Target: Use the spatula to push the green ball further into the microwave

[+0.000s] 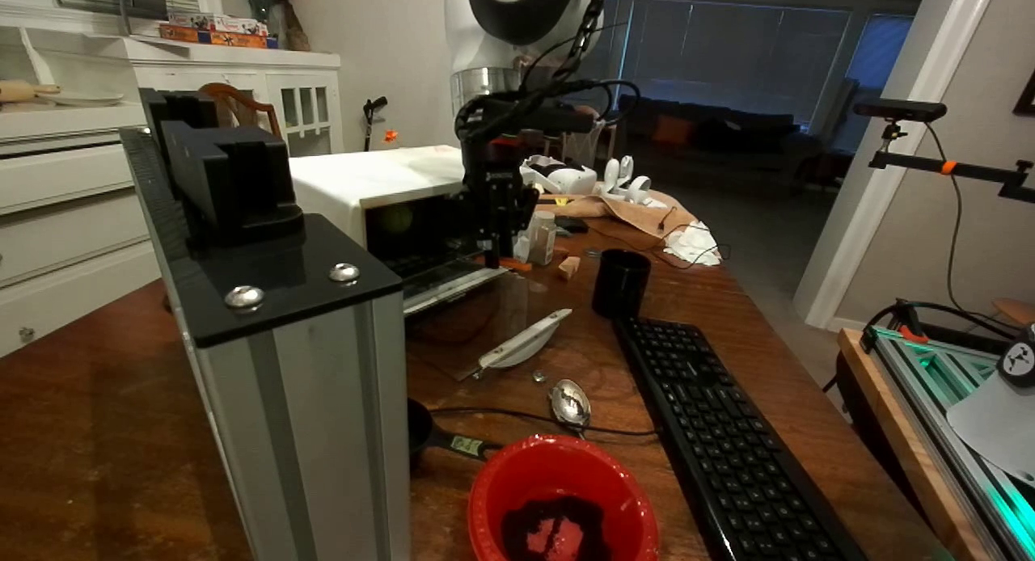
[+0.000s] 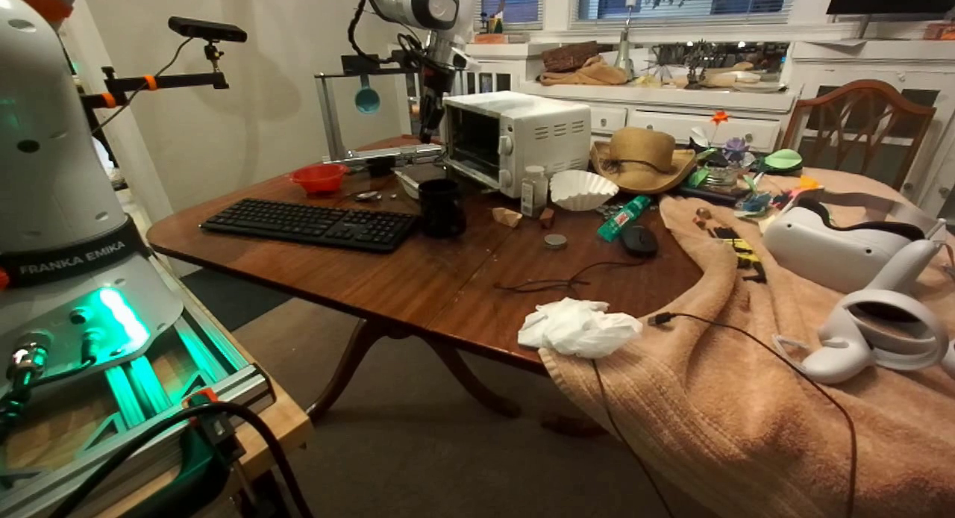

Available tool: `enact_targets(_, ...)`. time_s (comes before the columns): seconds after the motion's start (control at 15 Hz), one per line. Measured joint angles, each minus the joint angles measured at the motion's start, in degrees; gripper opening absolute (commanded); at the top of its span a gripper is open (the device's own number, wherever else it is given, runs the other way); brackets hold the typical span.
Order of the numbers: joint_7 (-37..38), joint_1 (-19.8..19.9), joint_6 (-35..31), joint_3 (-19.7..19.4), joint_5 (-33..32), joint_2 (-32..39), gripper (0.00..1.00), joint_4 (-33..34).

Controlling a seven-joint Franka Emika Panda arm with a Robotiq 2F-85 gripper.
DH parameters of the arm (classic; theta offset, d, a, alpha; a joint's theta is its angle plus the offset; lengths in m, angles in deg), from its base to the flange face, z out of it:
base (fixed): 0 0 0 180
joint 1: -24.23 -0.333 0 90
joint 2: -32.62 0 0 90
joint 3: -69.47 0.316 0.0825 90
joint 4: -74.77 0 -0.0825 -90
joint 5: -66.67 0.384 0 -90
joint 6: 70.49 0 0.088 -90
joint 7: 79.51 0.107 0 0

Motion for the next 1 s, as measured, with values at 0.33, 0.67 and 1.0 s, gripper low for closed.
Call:
enact_targets(0.33,0.04,-0.44,0.0,-0.02,-0.45,0.03,0.05,0.01)
enact_targets(0.67,0.08,-0.44,0.0,-0.19,-1.46,0.92,0.05,1.34)
enact_targets(1.0,0.08,-0.43,0.3,-0.54,-1.49,2.59,0.05,4.4)
